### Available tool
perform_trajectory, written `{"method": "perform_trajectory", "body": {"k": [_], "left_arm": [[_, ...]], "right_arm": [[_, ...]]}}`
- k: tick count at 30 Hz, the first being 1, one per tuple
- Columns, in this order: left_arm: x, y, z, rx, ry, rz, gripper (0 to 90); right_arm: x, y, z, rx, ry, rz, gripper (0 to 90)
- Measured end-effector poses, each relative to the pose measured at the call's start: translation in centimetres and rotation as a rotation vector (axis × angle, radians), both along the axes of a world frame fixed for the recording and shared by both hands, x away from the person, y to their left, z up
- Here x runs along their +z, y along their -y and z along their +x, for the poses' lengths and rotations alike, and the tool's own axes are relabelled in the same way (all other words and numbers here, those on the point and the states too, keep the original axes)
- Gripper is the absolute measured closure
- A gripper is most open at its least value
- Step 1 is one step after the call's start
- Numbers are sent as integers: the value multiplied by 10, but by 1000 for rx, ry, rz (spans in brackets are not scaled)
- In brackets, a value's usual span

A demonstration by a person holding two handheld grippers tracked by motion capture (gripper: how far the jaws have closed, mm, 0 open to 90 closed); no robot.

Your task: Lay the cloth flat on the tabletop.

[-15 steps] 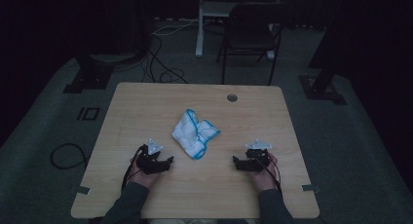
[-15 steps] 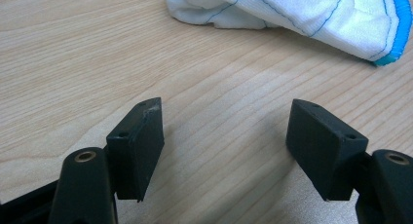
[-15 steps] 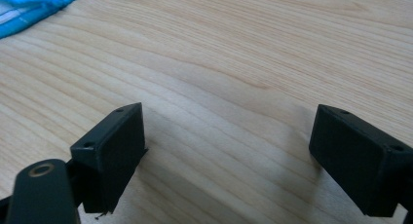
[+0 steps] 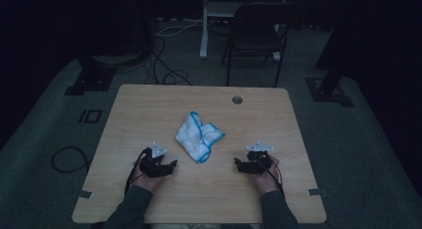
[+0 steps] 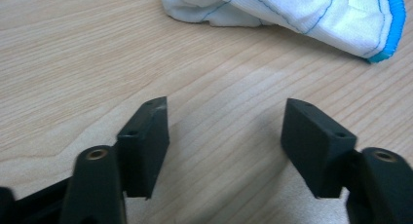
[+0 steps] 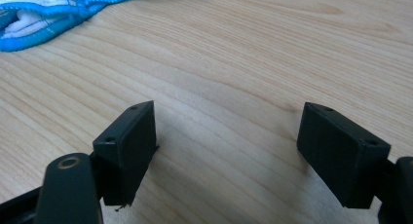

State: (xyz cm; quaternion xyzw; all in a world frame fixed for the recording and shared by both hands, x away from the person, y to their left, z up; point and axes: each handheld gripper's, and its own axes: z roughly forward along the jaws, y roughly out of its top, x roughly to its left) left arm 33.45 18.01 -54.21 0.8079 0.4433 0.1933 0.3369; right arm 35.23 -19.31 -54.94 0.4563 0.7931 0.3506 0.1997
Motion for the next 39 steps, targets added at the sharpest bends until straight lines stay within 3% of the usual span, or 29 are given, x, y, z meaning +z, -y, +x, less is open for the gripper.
{"method": "perform_trajectory", "body": {"k": [4, 8, 13, 21, 27, 39], "left_arm": [[2, 2, -2, -3, -6, 3, 503], [3, 2, -1, 3, -18, 3, 535], [6, 7, -2, -25, -23, 5, 544], [27, 30, -3, -93, 34, 0, 556], [33, 42, -1, -135, 51, -13, 550], [39, 67, 6, -192, 64, 11, 538]], "right_arm": [[0, -1, 1, 4, 0, -1, 220], [0, -1, 1, 6, -1, -2, 219], [0, -1, 1, 7, 0, -2, 220], [0, -1, 0, 4, -1, 0, 223], [0, -1, -1, 3, -1, 1, 223], [0, -2, -2, 2, -2, 0, 223]]}}
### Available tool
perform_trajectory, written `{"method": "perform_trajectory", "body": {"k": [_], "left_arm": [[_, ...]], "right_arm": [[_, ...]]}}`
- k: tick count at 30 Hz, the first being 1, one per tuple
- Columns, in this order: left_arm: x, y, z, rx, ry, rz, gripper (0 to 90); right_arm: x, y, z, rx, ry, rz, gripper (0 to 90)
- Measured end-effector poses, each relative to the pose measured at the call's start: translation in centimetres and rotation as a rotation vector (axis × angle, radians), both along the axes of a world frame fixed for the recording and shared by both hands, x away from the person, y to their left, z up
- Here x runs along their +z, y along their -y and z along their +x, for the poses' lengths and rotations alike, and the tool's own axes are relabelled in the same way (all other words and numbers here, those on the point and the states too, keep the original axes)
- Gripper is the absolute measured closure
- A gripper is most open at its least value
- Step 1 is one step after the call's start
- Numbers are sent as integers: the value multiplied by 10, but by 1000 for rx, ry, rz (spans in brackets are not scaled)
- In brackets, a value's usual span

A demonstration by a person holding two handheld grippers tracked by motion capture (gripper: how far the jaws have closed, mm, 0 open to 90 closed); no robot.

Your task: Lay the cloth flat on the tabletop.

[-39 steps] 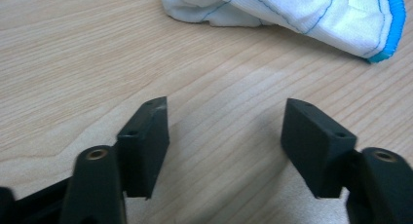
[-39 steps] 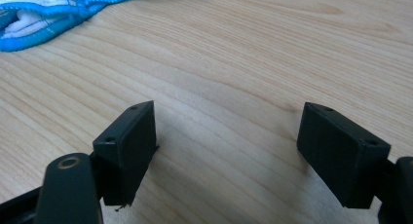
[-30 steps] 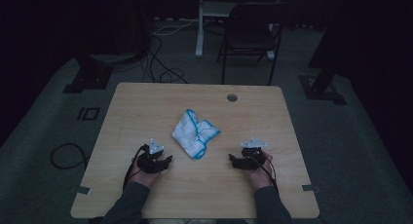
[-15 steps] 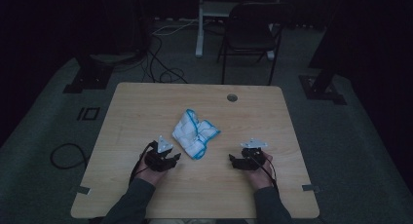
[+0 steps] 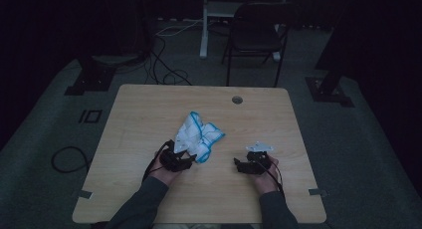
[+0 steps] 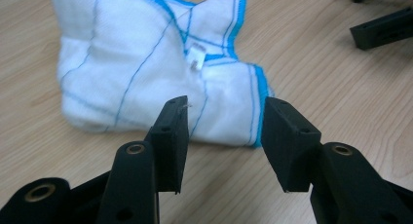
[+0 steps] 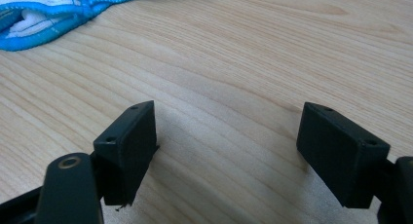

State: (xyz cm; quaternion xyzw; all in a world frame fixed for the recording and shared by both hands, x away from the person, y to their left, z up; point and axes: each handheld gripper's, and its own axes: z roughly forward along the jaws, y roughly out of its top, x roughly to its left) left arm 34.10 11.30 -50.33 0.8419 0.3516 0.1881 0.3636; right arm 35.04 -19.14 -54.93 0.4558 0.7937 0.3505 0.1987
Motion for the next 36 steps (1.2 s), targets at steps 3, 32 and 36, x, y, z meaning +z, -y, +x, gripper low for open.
{"method": "perform_trajectory", "body": {"k": [3, 32, 36], "left_arm": [[0, 7, 2, -15, 5, 10, 537], [-19, 53, 29, -41, -14, 111, 693], [-12, 50, 27, -34, 1, 84, 819]], "right_arm": [[0, 0, 0, 0, 0, 0, 223], [0, 0, 0, -1, -1, 1, 223], [0, 0, 0, -1, -1, 0, 223]]}}
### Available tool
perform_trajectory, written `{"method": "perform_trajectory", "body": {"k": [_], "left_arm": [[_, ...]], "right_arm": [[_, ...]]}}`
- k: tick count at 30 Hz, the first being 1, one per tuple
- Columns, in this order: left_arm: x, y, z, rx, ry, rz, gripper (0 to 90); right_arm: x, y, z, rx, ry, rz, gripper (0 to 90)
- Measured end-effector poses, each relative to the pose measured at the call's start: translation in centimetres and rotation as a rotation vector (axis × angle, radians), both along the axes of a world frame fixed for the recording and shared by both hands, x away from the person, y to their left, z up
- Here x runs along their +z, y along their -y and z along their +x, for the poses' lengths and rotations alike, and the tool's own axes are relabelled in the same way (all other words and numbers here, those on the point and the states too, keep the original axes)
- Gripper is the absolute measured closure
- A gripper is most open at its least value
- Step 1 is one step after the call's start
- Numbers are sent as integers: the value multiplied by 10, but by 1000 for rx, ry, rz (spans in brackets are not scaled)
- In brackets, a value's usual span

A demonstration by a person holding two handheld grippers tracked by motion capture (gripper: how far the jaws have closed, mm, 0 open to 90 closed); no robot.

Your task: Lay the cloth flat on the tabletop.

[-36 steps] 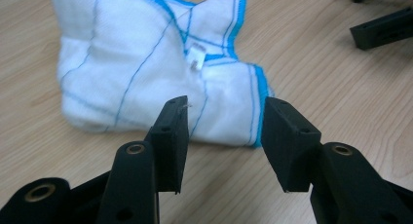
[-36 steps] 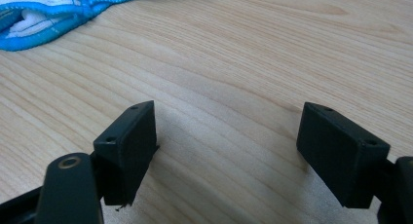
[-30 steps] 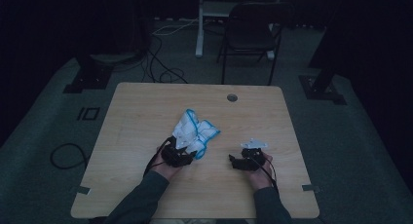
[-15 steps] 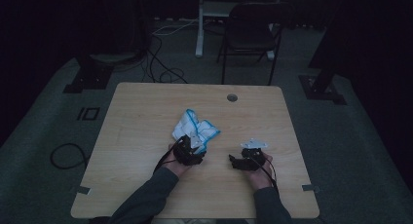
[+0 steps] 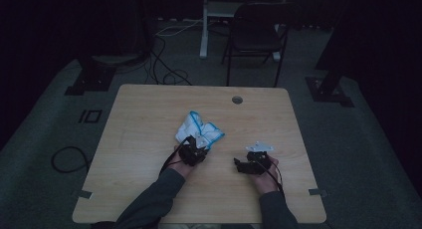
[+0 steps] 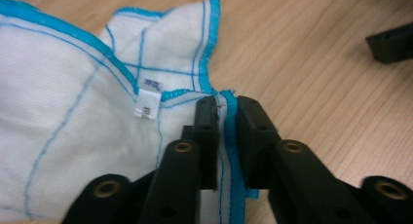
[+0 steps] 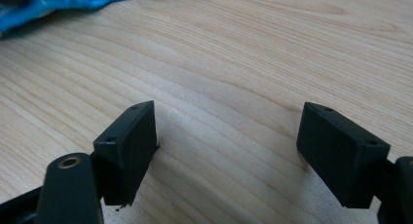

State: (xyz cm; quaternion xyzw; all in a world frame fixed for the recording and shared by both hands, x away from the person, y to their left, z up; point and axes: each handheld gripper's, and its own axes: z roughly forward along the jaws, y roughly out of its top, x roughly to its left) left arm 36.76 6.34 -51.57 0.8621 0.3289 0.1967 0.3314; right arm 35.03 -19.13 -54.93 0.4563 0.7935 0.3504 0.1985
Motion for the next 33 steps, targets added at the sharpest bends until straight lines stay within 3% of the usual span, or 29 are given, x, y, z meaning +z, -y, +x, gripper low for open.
{"method": "perform_trajectory", "body": {"k": [1, 6, 9, 21, 23, 24, 25, 30, 33], "left_arm": [[3, -4, -1, 11, -6, -32, 824], [10, -14, -2, 39, 1, -71, 865], [12, -19, -2, 49, 14, -57, 887], [21, -46, -15, 146, 60, -145, 892], [23, -54, -18, 166, 66, -157, 893], [24, -59, -19, 176, 71, -163, 893], [24, -63, -20, 186, 75, -166, 893], [26, -80, -24, 231, 85, -191, 893], [26, -88, -25, 255, 90, -204, 893]], "right_arm": [[0, 0, 0, 0, 0, 0, 223], [0, 0, 0, 1, 0, 0, 223], [0, 0, 0, 1, 0, 0, 223], [0, -1, -1, 2, 4, 2, 253], [1, -1, -3, 15, 14, 5, 351], [1, -1, -3, 15, 14, 5, 351], [2, -2, -4, 6, 16, 8, 485], [4, -2, -3, -7, 7, 29, 585], [8, -6, -3, 0, 30, 29, 615]]}}
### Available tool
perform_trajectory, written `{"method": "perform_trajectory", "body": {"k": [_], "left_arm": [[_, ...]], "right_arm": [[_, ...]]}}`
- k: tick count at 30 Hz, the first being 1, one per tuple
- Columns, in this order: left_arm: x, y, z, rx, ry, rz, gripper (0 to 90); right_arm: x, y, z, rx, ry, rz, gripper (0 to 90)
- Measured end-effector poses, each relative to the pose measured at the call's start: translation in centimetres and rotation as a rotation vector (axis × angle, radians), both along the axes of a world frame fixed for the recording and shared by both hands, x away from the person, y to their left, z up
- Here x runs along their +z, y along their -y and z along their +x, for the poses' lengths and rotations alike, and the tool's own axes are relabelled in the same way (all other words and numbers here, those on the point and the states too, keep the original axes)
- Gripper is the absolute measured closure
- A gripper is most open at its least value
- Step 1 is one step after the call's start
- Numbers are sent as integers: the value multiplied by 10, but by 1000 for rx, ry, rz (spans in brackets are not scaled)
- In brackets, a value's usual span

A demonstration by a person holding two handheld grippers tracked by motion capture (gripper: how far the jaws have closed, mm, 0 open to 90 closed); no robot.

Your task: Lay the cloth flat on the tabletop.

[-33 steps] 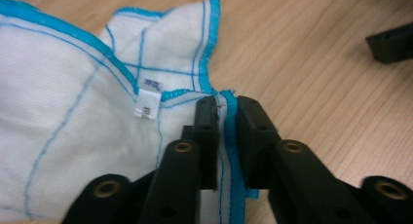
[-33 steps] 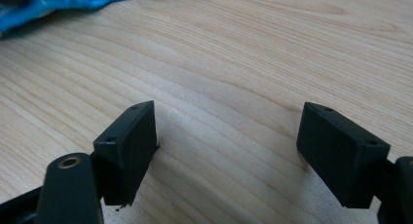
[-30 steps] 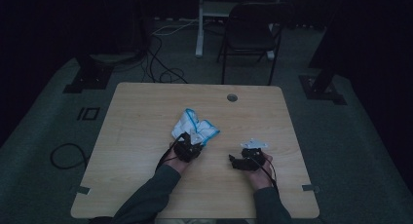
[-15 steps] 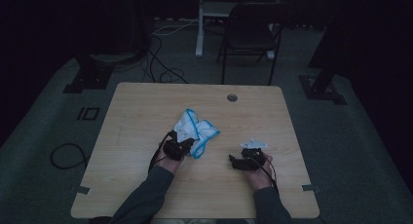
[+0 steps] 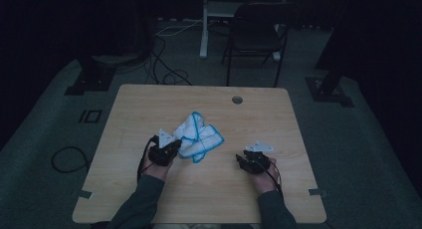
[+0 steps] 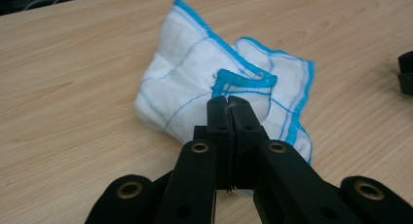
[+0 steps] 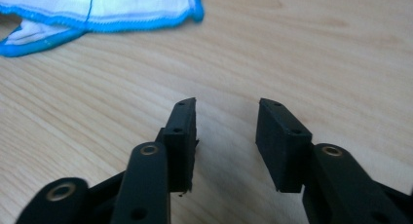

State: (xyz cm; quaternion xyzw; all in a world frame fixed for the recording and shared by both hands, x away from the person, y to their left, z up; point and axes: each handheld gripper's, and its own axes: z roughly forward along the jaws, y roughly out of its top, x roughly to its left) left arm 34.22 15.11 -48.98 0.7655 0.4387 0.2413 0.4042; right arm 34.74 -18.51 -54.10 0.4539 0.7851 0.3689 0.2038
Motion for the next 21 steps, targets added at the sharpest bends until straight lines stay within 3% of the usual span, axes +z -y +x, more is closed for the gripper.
{"method": "perform_trajectory", "body": {"k": [4, 11, 17, 21], "left_arm": [[0, -8, -2, 20, -2, -16, 893], [-1, -16, -3, 43, 1, -15, 893], [-1, -21, -4, 58, 4, -20, 894], [1, -23, -4, 65, 11, -23, 894]], "right_arm": [[7, -10, 4, 19, 32, 5, 666], [12, -29, 16, 41, 45, 6, 725], [9, -47, 31, 33, 35, 25, 731], [7, -59, 41, 33, 23, 28, 689]]}}
